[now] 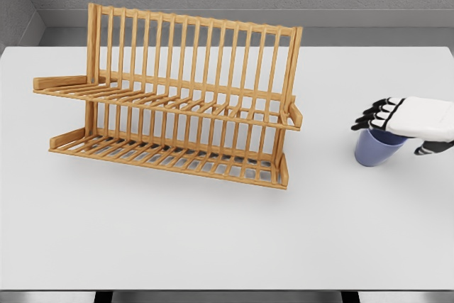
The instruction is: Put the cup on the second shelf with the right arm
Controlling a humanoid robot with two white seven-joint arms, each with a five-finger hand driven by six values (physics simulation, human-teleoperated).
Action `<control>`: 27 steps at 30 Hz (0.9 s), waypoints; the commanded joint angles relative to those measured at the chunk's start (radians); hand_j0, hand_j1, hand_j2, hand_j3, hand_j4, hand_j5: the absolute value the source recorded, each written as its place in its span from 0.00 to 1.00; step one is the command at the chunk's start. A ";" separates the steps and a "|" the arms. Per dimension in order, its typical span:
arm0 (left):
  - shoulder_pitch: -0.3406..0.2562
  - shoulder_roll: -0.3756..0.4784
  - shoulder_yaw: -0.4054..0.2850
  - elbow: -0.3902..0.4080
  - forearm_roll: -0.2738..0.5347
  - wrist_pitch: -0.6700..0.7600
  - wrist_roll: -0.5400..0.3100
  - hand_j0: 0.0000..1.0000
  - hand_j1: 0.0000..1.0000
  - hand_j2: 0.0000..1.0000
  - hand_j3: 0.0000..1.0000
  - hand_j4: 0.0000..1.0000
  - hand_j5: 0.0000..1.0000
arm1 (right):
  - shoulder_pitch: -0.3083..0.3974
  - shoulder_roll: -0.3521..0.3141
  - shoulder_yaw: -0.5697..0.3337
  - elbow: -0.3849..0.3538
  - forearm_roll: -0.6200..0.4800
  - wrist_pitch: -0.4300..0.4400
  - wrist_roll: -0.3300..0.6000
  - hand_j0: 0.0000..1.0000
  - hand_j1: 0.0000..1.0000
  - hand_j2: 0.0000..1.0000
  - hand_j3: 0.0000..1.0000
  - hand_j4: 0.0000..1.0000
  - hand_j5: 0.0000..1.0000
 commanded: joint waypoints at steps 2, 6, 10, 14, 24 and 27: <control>0.000 0.000 0.000 0.000 0.000 0.000 0.000 1.00 1.00 1.00 1.00 1.00 1.00 | -0.002 0.000 0.000 0.021 -0.004 0.004 0.000 1.00 1.00 1.00 1.00 1.00 1.00; 0.000 0.000 0.000 0.000 0.000 0.000 0.000 1.00 1.00 1.00 1.00 1.00 1.00 | -0.008 0.008 0.000 0.024 -0.004 0.006 -0.002 1.00 1.00 1.00 1.00 1.00 1.00; 0.000 0.000 0.000 0.000 0.000 0.000 0.000 1.00 1.00 1.00 1.00 1.00 1.00 | -0.014 0.015 0.001 0.024 -0.004 0.024 -0.002 1.00 1.00 1.00 1.00 1.00 1.00; 0.000 0.000 0.000 0.000 0.000 0.000 0.000 1.00 1.00 1.00 1.00 1.00 1.00 | -0.015 0.026 0.003 0.024 -0.004 0.026 -0.002 1.00 1.00 1.00 1.00 1.00 1.00; 0.000 0.000 0.000 0.000 0.000 0.000 0.000 1.00 1.00 1.00 1.00 1.00 1.00 | -0.037 0.051 0.051 0.060 0.000 0.047 -0.002 1.00 1.00 1.00 1.00 1.00 1.00; 0.000 0.000 0.000 0.000 0.000 0.000 0.000 1.00 1.00 1.00 1.00 1.00 1.00 | -0.038 0.052 0.057 0.060 0.000 0.047 -0.003 1.00 1.00 1.00 1.00 1.00 1.00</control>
